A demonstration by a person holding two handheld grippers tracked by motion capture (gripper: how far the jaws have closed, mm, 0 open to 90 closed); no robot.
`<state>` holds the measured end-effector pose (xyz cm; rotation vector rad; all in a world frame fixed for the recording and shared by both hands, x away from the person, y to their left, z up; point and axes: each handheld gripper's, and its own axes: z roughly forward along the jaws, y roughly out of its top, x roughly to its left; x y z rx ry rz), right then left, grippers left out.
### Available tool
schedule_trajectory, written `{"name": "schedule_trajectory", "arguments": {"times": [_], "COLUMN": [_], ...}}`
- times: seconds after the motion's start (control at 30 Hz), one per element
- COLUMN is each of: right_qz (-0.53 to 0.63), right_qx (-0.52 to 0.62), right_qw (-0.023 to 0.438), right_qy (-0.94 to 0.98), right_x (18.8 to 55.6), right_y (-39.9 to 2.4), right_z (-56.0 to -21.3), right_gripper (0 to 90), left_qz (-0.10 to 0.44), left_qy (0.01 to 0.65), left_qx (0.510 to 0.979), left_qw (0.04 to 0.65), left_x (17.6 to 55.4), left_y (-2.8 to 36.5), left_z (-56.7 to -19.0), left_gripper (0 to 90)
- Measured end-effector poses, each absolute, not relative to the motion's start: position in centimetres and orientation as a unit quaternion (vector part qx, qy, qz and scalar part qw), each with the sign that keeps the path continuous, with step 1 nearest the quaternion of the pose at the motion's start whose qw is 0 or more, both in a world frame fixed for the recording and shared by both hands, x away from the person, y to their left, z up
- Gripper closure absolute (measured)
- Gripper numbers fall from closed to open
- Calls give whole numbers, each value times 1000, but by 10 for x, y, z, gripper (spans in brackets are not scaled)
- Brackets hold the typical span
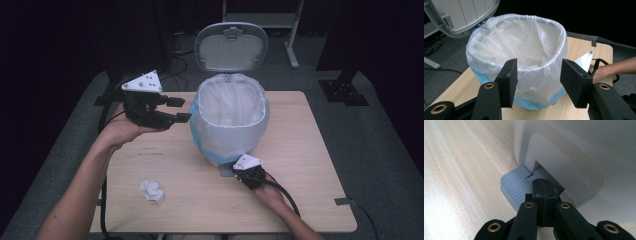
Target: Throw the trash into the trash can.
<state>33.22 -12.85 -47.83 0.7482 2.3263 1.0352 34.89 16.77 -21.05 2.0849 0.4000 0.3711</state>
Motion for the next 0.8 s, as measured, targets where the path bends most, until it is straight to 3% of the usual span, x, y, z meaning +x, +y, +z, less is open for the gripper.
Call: {"name": "schedule_trajectory", "arguments": {"times": [0.8], "right_qz": [378], "right_qx": [272], "right_qw": [240], "right_qy": [852], "right_x": [333], "right_y": [-129], "right_z": [-478], "right_gripper": [900], "left_qz": [162], "left_qy": [204], "left_qx": [846], "left_qw": [465], "left_x": [332], "left_y": [207], "left_z": [-260], "left_gripper": [428]}}
